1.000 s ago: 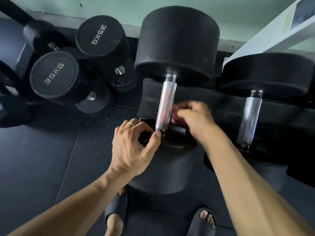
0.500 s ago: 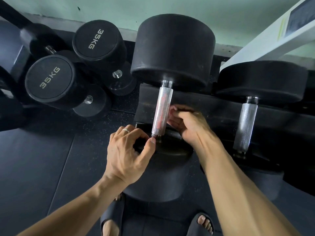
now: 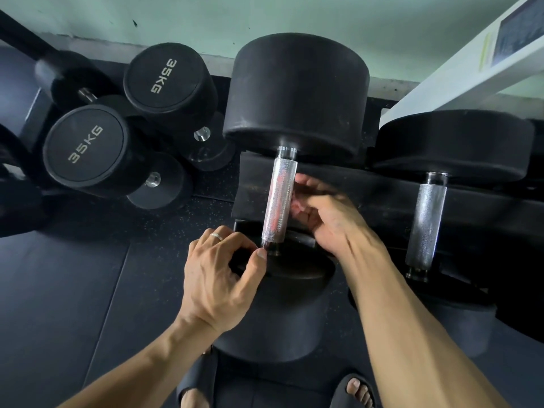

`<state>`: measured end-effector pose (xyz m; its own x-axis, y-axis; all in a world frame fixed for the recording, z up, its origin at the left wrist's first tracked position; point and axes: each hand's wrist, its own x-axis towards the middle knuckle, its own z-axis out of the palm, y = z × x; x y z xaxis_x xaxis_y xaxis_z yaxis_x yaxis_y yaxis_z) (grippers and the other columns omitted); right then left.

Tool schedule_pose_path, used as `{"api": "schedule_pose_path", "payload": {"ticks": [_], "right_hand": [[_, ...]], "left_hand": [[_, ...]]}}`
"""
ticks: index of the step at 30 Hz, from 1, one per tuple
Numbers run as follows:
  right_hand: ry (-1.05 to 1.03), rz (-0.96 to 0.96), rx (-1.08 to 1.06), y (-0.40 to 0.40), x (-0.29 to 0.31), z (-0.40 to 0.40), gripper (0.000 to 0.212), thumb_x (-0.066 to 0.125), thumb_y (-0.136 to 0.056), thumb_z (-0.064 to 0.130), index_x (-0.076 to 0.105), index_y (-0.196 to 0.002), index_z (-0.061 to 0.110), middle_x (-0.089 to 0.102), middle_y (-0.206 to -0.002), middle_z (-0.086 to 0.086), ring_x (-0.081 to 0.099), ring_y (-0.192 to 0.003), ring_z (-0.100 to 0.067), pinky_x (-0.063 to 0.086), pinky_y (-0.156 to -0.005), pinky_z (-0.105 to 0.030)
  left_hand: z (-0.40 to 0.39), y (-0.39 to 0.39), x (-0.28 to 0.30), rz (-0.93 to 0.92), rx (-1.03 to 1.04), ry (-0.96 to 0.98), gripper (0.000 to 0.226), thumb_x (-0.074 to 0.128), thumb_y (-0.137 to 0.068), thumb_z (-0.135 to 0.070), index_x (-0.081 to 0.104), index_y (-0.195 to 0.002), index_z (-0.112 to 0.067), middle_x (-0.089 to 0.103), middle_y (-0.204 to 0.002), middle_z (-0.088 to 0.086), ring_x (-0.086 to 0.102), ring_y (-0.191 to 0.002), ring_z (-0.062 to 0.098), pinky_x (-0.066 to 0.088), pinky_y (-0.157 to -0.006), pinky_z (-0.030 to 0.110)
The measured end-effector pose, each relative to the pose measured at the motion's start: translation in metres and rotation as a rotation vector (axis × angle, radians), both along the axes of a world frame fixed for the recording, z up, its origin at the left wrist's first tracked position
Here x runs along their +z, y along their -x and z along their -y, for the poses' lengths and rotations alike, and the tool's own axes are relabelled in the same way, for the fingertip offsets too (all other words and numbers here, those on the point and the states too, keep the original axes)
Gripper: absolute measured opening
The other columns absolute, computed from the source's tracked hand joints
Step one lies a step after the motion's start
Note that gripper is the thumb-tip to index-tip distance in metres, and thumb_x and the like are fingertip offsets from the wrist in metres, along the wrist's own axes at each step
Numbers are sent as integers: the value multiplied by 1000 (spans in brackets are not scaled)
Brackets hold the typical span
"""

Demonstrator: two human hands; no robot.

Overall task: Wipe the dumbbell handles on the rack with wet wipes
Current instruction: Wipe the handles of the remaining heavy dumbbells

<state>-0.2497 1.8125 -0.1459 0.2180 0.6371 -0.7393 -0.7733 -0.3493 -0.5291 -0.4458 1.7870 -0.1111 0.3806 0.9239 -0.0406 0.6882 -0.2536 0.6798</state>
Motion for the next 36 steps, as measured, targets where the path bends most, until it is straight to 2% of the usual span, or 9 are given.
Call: {"api": "schedule_pose_path", "payload": {"ticks": [6, 11, 14, 18, 24, 27, 30, 32, 36], "right_hand": [[-9, -138, -165, 10, -16, -28, 29, 46, -95, -9, 70, -98, 7, 71, -92, -12, 61, -57, -10, 49, -48, -18], [-75, -245, -147, 3, -14, -12, 40, 43, -87, -15, 72, -69, 6, 61, -74, -13, 51, -43, -10, 49, -45, -21], [-189, -344, -194, -3, -9, -16, 30, 47, -81, 6, 72, -92, -6, 44, -97, -21, 44, -51, -11, 44, -50, -22], [-124, -294, -42, -2, -16, -1, 72, 52, -72, 37, 61, -122, -15, 49, -83, -15, 45, -95, -31, 46, -84, -37], [-232, -411, -236, -5, -3, -6, 54, 39, -81, 32, 60, -111, -8, 53, -75, -11, 50, -64, -19, 44, -66, -29], [-152, -341, -73, 8, -6, 1, 62, 31, -93, 36, 60, -119, -12, 68, -103, -29, 64, -101, -38, 46, -101, -42], [-142, -369, -98, 4, -2, -8, 62, 28, -99, 37, 58, -119, -14, 68, -92, -32, 55, -102, -38, 24, -121, -38], [-191, -408, -157, 1, -2, -16, 62, 28, -97, 36, 55, -124, -13, 65, -83, -26, 59, -102, -37, 30, -118, -40], [-82, -291, 54, 7, -5, -2, 62, 22, -100, 40, 60, -117, -6, 66, -113, -30, 66, -112, -39, 48, -92, -43]], "left_hand": [[0, 0, -1, -13, 1, -9, 39, 44, -84, -51, 65, -69, -21, 56, -75, -14, 51, -76, 11, 37, -77, 32], [-1, 1, 0, -15, -7, -13, 39, 44, -84, -49, 66, -69, -20, 56, -74, -11, 53, -75, 15, 42, -76, 39], [-1, 0, 0, -7, -8, -16, 39, 44, -84, -48, 66, -69, -19, 58, -75, -10, 54, -76, 16, 43, -76, 41], [-2, 0, 0, -11, -15, -19, 38, 45, -84, -48, 66, -70, -20, 58, -75, -10, 54, -76, 16, 44, -76, 41], [-2, 0, -1, -10, -13, -34, 37, 45, -84, -47, 66, -70, -21, 58, -75, -11, 54, -76, 16, 44, -76, 42], [-2, 0, -1, -16, -16, -31, 37, 45, -84, -47, 66, -70, -20, 59, -76, -11, 54, -77, 15, 44, -76, 41], [-1, 0, 0, -11, -14, -32, 36, 45, -84, -47, 66, -70, -21, 58, -76, -12, 53, -77, 15, 43, -76, 41], [-2, 0, -1, -10, -13, -31, 35, 45, -84, -47, 65, -70, -21, 58, -76, -13, 53, -77, 14, 43, -76, 40], [-1, 0, -1, -8, -7, -18, 35, 44, -84, -47, 66, -70, -22, 58, -76, -14, 53, -78, 11, 41, -78, 38]]}}
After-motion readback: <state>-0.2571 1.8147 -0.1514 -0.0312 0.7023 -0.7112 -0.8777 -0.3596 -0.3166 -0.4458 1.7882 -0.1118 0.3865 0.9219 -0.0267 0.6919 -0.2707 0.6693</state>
